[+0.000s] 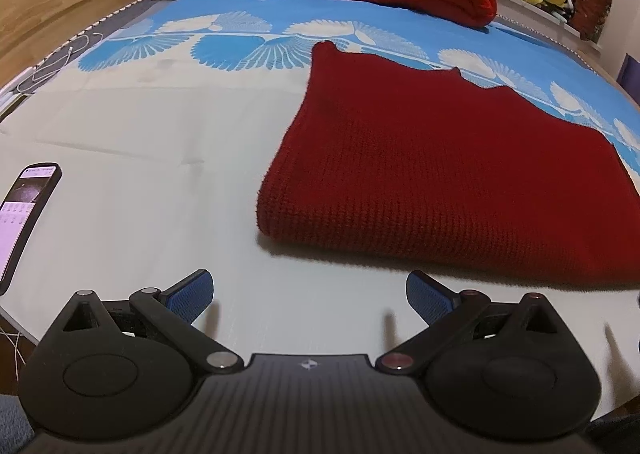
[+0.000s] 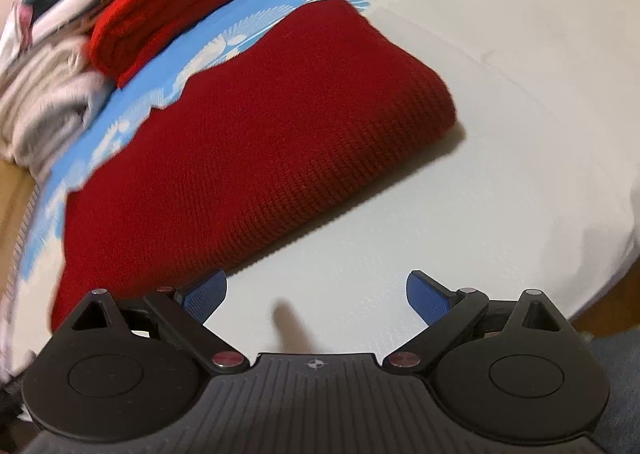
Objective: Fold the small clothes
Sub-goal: 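Open both grippers and withdraw them from the folded sweater, then grasp the folded sweater edge with the right gripper and lift it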
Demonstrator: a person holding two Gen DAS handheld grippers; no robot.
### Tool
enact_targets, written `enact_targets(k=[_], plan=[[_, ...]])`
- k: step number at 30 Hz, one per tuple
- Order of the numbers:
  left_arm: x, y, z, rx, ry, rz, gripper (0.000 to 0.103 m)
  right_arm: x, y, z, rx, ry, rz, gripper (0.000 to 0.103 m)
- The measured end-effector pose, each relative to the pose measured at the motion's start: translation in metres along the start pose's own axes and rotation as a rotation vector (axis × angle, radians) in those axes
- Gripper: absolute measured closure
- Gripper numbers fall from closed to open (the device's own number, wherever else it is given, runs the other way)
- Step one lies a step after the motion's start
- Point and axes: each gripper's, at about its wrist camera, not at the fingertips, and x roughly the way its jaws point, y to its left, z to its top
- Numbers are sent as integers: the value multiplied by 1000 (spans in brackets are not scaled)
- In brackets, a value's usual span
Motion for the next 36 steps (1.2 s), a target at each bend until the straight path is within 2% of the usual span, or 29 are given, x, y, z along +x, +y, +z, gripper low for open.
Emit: enact_targets(k=[3, 6, 12, 14, 17, 21, 22, 23, 24, 26, 28, 31, 34, 36], plan=[[1, 3, 1, -19, 4, -1, 0, -3, -22, 7, 166, -9, 70, 6], [0, 3, 1, -25, 7, -11, 0, -2, -37, 15, 289, -44, 90, 6], [-3, 5, 1, -48, 8, -32, 0, 20, -34, 40, 379, -53, 135, 6], [-2, 5, 1, -51, 14, -31, 0, 35, -35, 48, 450, -67, 134, 6], [-3, 6, 0, -46, 16, -27, 0, 47, -38, 51, 551, -134, 164, 2], [-3, 16, 1, -71, 19, -17, 0, 51, -46, 50, 655, -192, 214, 3], [-4, 20, 1, -83, 18, -17, 0, 51, -51, 48, 702, -202, 233, 6], [-4, 24, 2, -97, 17, -15, 0, 53, -54, 47, 743, -199, 237, 19], [-5, 29, 4, -117, 14, -12, 0, 53, -54, 46, 764, -191, 211, 44], [-6, 39, 7, -160, 6, -3, 0, 51, -56, 47, 724, -195, 184, 76], [-7, 50, 10, -218, 2, 12, 0, 48, -48, 49, 653, -222, 165, 80], [-9, 70, 16, -313, -1, 52, 0, 45, -33, 55, 523, -247, 77, 83], [-11, 88, 26, -402, -4, 84, 0, 46, -20, 61, 487, -235, -4, 84], [-12, 99, 40, -421, -21, 91, 0, 40, -9, 70, 478, -232, -18, 86]])
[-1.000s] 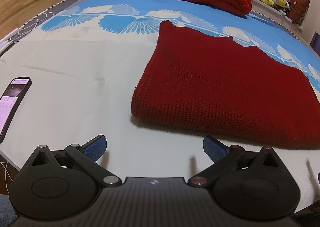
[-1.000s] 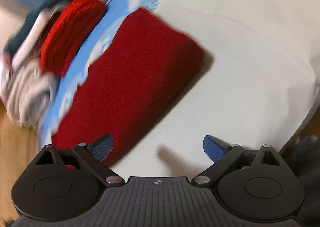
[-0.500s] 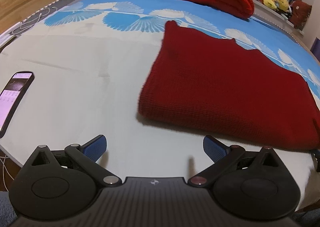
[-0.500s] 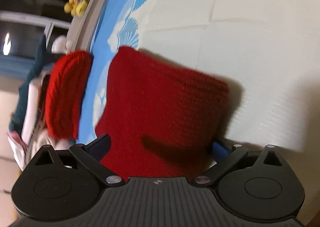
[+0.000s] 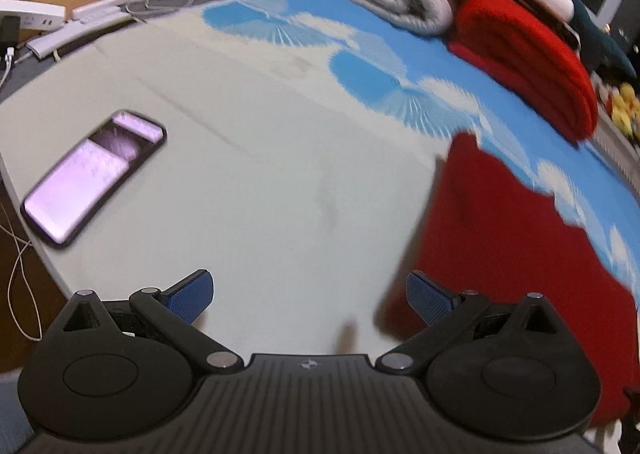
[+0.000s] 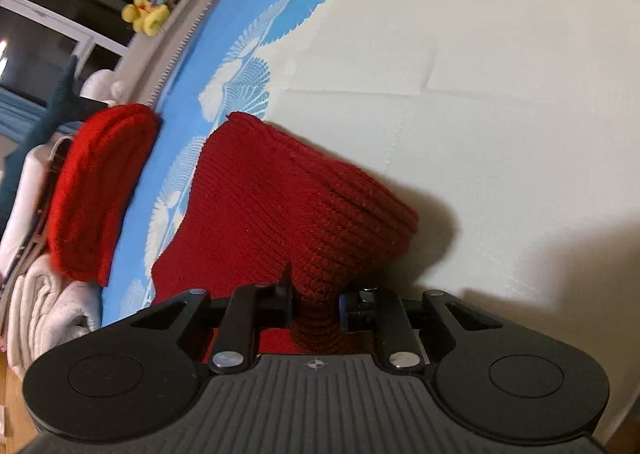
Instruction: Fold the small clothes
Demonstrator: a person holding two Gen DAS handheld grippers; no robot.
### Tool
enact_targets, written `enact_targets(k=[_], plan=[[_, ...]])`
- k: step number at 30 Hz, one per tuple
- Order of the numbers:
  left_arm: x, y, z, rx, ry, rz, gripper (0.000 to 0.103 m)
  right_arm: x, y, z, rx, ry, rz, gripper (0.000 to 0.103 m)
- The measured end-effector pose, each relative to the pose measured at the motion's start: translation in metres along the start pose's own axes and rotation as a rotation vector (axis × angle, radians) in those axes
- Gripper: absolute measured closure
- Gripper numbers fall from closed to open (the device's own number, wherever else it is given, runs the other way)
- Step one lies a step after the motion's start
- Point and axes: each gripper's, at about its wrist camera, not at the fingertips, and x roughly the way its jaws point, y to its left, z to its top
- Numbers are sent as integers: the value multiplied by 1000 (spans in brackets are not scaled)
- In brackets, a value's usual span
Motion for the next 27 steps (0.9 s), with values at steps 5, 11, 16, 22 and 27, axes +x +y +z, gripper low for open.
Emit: enact_targets(k=[5, 11, 16, 22, 27], plan=[[7, 3, 35, 15, -67, 30, 0, -31, 85, -30, -443, -172, 25, 87], [19, 30, 47, -105, 29, -14, 0, -45, 194, -172, -1097, -270, 218, 87], [17, 45, 49, -117, 14, 21, 0, -28, 199, -307, -1637, -133, 357, 87], [19, 53, 47, -143, 36, 14, 0, -12, 152, -372, -1927, -53, 333, 85], [19, 46, 44, -127, 43, 2, 0, -23, 165, -342, -1753, 124, 439, 56]])
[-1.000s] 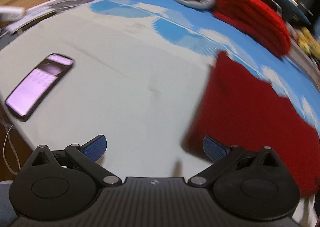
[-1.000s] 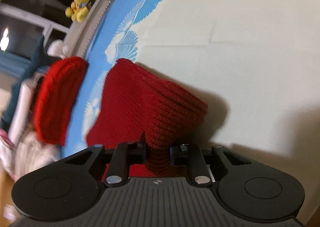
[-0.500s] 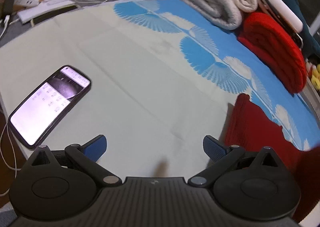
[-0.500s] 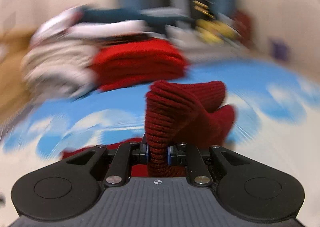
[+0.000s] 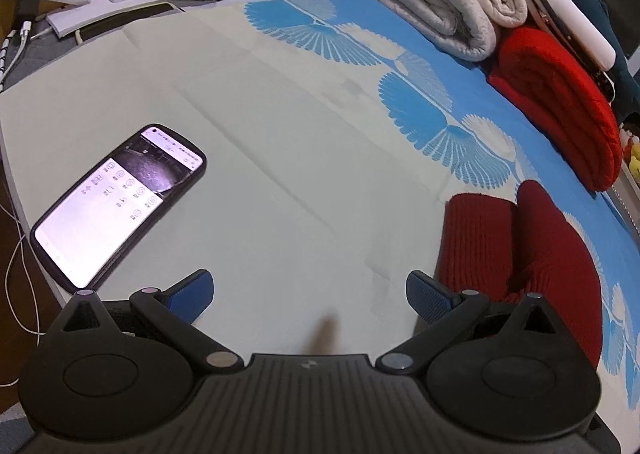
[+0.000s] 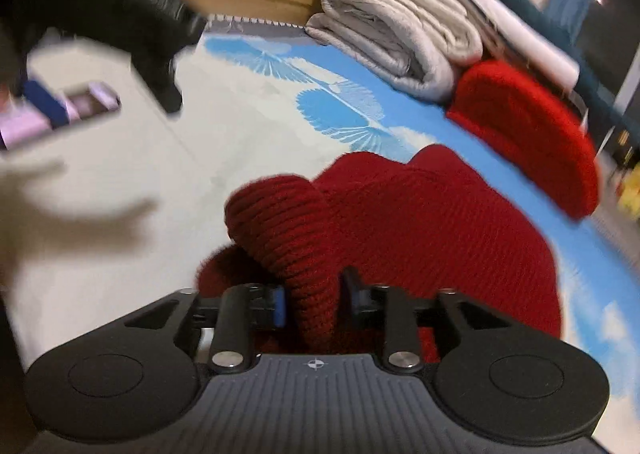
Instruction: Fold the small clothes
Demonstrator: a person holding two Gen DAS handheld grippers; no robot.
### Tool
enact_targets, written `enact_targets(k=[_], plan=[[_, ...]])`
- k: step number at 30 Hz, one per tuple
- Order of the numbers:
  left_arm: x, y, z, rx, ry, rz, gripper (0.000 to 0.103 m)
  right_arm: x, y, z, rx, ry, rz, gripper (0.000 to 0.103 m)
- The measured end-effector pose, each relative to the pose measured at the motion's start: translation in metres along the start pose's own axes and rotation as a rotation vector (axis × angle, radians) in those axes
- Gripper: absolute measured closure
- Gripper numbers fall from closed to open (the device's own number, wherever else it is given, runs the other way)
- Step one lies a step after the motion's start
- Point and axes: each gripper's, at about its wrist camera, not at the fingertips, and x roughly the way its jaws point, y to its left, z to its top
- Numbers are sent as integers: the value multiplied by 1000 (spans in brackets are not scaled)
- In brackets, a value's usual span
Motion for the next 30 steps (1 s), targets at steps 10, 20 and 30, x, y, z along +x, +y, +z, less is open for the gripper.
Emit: enact_targets(k=[10, 20, 30], plan=[[8, -16, -14, 54, 51, -26, 0, -7, -36, -12, 326, 90, 274, 50], [9, -48, -30, 90, 100, -132, 0, -86, -168, -33, 653, -12, 24, 43], [36, -79, -49, 21, 231, -211, 0, -5, -240, -54, 966, 83, 56, 45]])
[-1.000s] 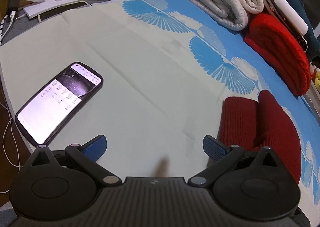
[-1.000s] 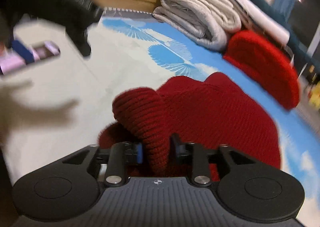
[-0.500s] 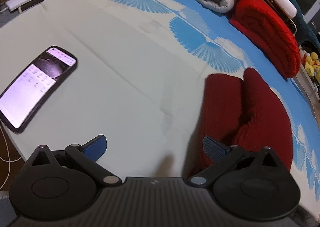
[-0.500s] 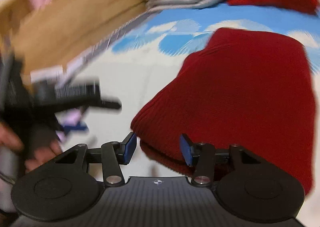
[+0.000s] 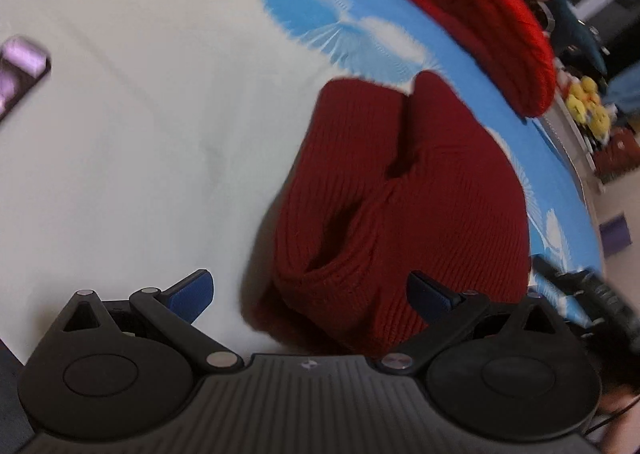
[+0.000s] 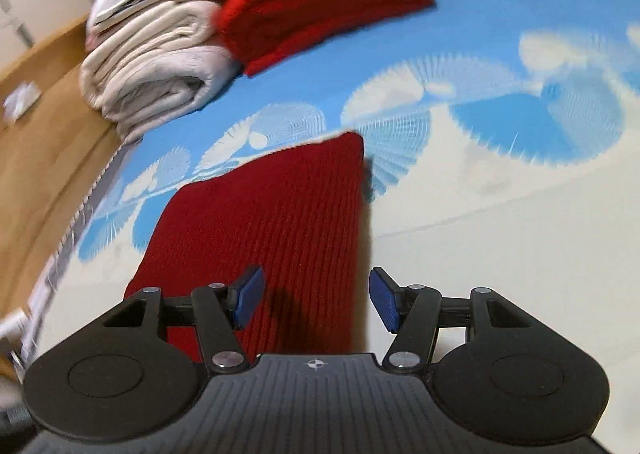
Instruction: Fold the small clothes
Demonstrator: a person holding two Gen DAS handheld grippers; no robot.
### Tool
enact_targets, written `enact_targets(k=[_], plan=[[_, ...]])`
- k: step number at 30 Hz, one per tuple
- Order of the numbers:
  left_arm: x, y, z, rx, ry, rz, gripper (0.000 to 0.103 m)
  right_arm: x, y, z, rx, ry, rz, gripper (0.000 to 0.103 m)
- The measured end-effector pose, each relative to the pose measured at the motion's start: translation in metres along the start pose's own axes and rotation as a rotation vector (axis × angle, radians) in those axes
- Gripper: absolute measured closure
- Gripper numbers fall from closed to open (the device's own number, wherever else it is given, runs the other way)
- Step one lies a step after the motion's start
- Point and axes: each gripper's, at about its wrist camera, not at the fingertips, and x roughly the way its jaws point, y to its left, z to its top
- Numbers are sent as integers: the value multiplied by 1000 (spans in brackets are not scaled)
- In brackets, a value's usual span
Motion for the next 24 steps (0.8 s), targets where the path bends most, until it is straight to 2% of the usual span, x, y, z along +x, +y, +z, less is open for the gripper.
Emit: enact_targets(k=[1, 3, 7, 8, 11, 13, 15, 19, 24], plan=[[2, 2, 1, -21, 1, 19, 0, 8, 0, -8, -4, 12, 20, 45], [5, 4, 3, -37, -9, 53, 0, 10, 9, -20, -92, -12, -3, 45], [18, 12, 8, -89, 37, 55, 0, 4, 11, -9, -142, 56, 14, 45], [19, 14, 7, -110, 38, 52, 0, 1, 5, -7, -108, 62, 34, 44], [18, 10, 4, -93, 11, 57, 0, -2, -17, 10, 70, 50, 100, 43], [18, 9, -1, -97, 12, 38, 0, -4, -25, 22, 141, -12, 124, 34], [21, 6, -3, -92, 6, 27, 0, -3, -33, 30, 196, -47, 144, 17], [25, 3, -5, -92, -6, 16, 0, 26, -43, 44, 301, -4, 207, 12], [27, -3, -8, -73, -16, 27, 0, 67, -38, 60, 324, 23, 158, 11]])
